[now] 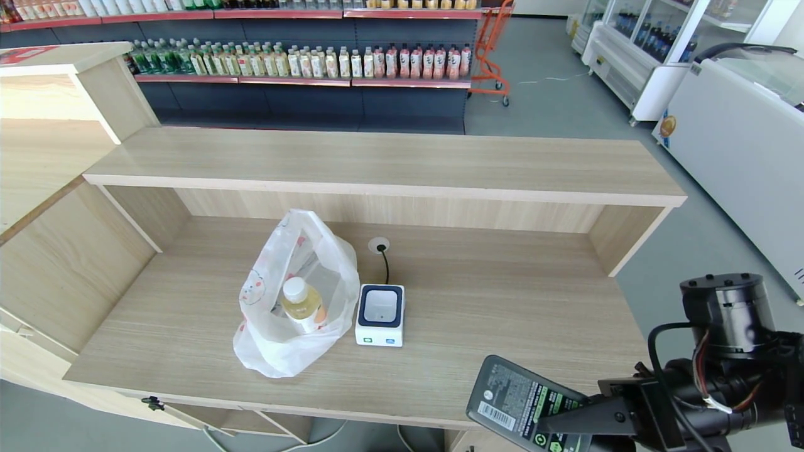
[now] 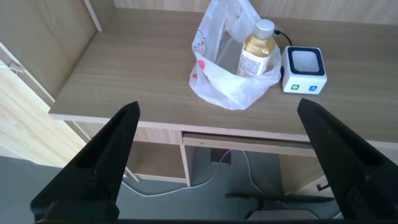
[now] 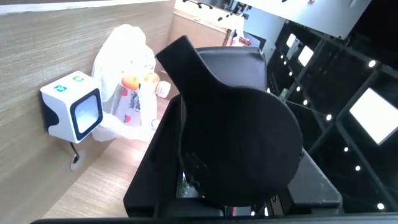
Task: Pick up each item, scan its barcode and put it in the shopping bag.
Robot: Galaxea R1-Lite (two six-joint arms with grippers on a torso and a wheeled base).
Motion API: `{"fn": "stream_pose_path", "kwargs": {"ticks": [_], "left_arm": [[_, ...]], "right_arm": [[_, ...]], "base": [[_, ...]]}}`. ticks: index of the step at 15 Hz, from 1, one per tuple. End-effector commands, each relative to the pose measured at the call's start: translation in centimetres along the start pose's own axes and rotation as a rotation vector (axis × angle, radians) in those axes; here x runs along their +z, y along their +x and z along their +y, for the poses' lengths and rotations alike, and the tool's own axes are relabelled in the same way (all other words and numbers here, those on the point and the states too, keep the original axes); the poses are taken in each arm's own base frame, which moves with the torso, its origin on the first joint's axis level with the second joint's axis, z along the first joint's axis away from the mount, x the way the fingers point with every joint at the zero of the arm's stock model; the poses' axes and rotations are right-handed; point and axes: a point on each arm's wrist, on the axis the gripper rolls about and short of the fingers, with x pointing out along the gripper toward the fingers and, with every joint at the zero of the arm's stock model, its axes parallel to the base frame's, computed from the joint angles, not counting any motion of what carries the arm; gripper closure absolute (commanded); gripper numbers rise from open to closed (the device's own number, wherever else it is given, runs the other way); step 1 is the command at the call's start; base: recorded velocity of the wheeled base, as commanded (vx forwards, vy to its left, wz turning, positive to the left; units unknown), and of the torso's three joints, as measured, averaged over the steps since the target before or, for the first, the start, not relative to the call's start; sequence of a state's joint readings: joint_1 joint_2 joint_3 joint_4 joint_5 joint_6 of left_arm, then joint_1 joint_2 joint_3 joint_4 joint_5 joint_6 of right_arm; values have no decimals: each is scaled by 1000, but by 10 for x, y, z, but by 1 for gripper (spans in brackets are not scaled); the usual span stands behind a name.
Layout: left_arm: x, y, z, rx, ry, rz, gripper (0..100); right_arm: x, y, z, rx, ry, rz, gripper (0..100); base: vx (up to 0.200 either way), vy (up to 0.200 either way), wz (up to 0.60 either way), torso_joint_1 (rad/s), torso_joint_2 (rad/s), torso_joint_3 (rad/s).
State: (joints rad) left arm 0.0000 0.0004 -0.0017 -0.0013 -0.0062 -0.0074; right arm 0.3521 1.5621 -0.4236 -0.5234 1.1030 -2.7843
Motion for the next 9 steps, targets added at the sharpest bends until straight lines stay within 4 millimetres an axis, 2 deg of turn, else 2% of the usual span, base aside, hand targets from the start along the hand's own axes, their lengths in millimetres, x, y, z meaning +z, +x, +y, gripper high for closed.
{"fn": "stream_pose_path", "kwargs": {"ticks": [1,6,9], "left_arm": [[0,0,0,0,0,-1,0],[0,0,0,0,0,-1,0],[0,0,0,0,0,-1,0]], "right_arm": [[0,2,3,0,11,-9,100],[0,3,4,-1,14,-11,100],[-1,10,3,-16,12,-36,100]], "base": [[0,0,0,0,0,0],[0,0,0,0,0,0],[0,0,0,0,0,0]]}}
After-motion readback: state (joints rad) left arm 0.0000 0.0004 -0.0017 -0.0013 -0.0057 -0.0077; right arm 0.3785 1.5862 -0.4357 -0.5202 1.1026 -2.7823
